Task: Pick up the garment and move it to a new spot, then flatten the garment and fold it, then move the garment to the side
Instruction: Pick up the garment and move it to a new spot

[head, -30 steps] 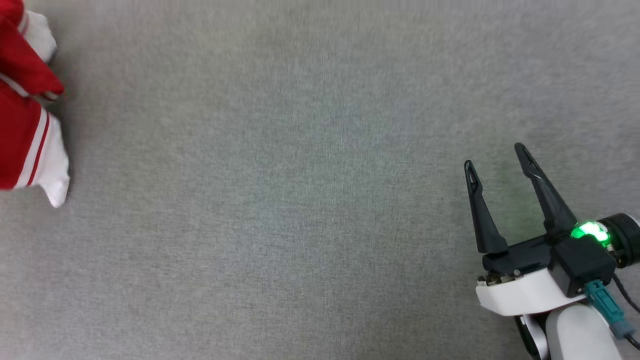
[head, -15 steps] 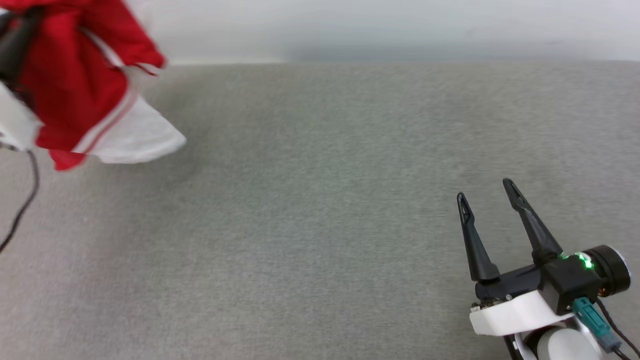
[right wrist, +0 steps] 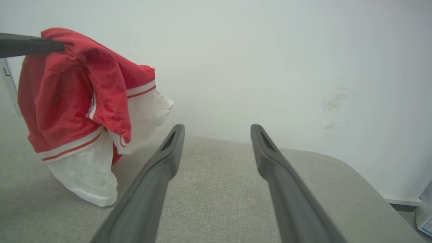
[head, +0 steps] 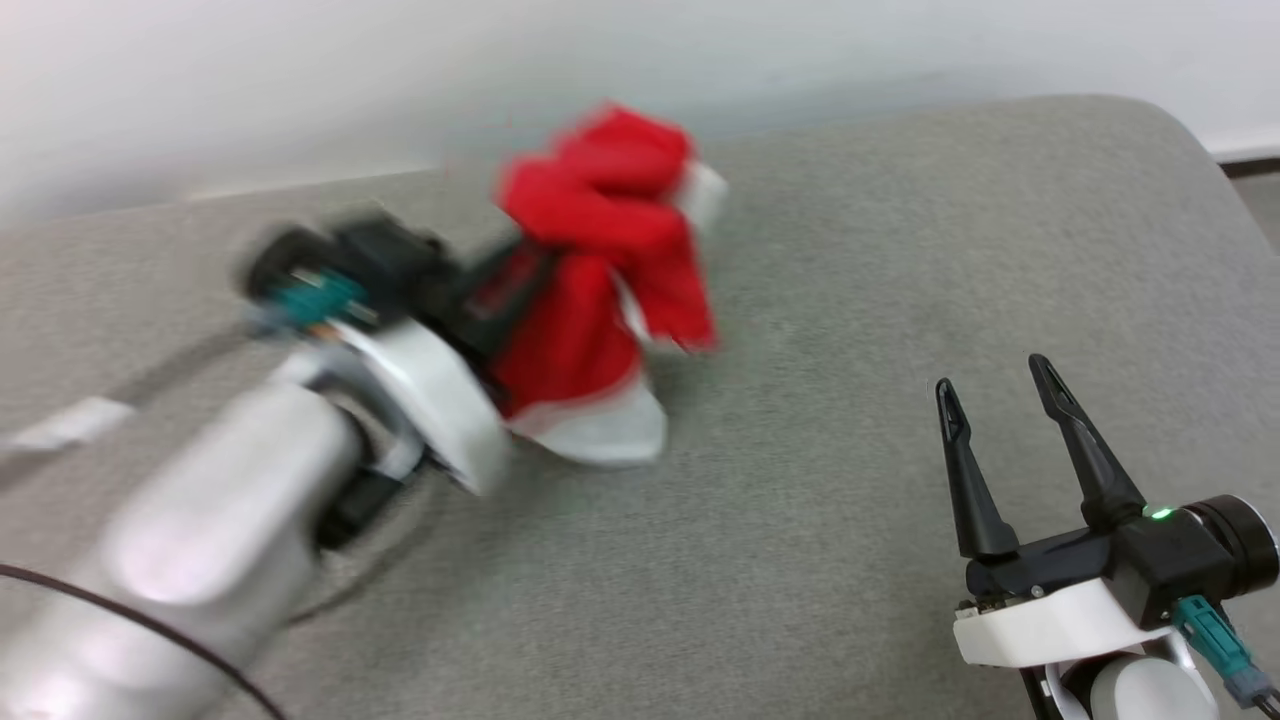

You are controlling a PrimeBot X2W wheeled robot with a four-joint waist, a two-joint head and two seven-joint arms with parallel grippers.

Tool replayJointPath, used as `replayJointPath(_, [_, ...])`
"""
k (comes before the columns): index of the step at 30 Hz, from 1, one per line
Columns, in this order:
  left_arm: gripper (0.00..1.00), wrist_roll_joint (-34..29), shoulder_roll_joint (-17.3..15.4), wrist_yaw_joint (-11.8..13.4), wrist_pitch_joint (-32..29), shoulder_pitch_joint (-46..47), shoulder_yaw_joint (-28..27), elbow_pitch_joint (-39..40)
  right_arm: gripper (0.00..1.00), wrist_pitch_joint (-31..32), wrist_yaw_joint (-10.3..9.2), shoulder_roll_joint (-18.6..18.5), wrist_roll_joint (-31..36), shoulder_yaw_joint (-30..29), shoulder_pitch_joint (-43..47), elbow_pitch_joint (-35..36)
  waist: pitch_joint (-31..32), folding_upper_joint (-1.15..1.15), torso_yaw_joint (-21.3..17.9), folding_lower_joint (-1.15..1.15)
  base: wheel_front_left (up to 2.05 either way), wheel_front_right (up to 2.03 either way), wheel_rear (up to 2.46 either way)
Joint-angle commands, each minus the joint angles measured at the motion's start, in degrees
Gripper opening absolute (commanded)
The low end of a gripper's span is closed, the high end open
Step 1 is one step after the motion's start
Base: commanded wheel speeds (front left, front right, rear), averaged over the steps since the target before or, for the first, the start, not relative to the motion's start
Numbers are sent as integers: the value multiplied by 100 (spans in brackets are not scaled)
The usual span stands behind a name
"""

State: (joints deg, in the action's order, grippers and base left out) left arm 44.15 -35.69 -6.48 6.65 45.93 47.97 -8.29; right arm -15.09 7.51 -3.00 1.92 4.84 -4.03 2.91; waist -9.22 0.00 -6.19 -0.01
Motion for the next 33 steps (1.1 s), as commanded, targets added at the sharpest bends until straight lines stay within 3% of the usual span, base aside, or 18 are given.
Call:
replayJointPath(1, [0, -105, 296, 52, 79, -149, 185, -54, 100, -12, -4, 21, -68, -25, 69, 10, -90, 0, -181, 1, 0, 0, 0])
replayJointPath(8, [1, -627, 1585, -13, 74, -574, 1465, -647, 100, -12, -4, 21, -130, -75, -13, 21, -182, 0, -455, 1, 0, 0, 0])
replayJointPath(9, [44, -671, 1738, -26, 85, -640, 1624, -785, 100, -12, -4, 20, -136, -68, -23, 10, -176, 0, -477, 1, 0, 0, 0])
replayJointPath(10, [100, -710, 1870, -41, 80, -688, 1758, -920, 100, -12, -4, 21, -138, -72, -29, 4, -170, 0, -488, 1, 0, 0, 0])
replayJointPath(15, [100, -681, 2334, -63, 389, -918, 2077, -1493, 100, -12, -4, 21, -105, -85, 7, -37, -45, 0, -422, 1, 0, 0, 0])
replayJointPath(20, [100, -535, 2372, -63, 655, -1026, 1905, -1661, 100, -12, -4, 20, -48, -80, 108, -66, 142, 0, -231, 1, 0, 0, 0])
replayJointPath(27, [100, -437, 1848, 334, 845, -1219, 1114, -1239, 100, -12, -4, 21, 51, -148, 275, -56, 499, 0, 198, 1, 0, 0, 0])
replayJointPath(33, [100, -466, 1181, 980, 853, -1831, -297, -353, 100, -12, -4, 20, 80, -122, 342, 35, 705, 0, 476, 1, 0, 0, 0])
